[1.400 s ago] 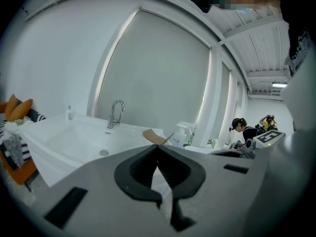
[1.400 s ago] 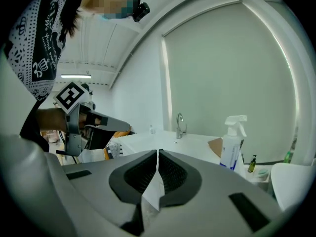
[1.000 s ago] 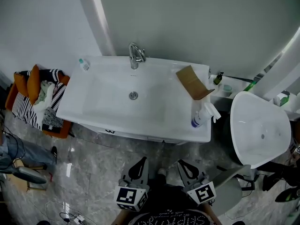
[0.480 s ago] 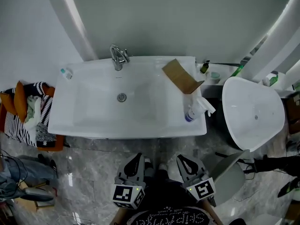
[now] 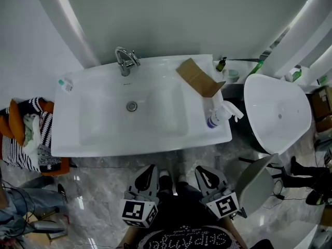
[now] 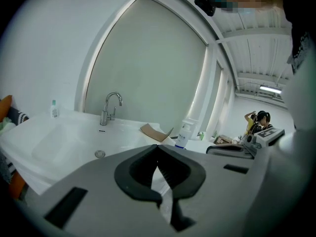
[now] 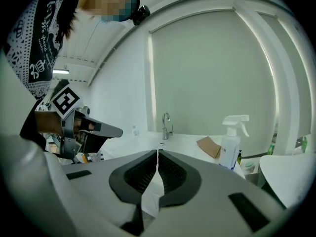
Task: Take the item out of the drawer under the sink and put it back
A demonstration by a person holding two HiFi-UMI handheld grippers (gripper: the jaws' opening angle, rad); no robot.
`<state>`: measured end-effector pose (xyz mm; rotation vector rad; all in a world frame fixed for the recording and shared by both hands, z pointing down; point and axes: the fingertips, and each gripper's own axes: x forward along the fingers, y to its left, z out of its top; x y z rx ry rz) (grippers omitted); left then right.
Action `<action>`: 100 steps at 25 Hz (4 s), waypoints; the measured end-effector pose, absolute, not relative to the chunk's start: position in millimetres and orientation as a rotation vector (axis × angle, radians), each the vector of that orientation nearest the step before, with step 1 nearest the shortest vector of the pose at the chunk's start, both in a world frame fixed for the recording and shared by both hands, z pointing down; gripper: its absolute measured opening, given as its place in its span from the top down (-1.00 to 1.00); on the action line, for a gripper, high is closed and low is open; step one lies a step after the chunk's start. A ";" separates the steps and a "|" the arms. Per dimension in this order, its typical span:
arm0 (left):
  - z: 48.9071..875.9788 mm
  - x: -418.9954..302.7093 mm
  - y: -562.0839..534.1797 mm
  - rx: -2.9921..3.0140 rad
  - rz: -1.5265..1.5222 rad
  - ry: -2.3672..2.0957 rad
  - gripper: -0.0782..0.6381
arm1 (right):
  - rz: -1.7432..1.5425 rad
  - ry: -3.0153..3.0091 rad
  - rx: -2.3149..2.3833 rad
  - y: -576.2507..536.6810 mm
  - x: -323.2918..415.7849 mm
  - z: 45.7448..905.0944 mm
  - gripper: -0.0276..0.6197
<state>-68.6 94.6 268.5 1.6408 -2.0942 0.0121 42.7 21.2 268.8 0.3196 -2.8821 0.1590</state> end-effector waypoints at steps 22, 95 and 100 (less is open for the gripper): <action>277.9 -83.6 125.9 1.638 0.008 -2.070 0.78 | 0.148 -2.842 0.374 45.5 36.8 282.8 0.85; 464.5 16.5 70.4 1.710 0.188 -1.691 0.78 | 0.485 -2.405 0.600 -61.9 -31.8 744.2 0.46; 497.7 27.1 44.7 1.741 0.192 -1.686 0.78 | 0.474 -2.407 0.612 -63.8 -32.8 741.8 0.46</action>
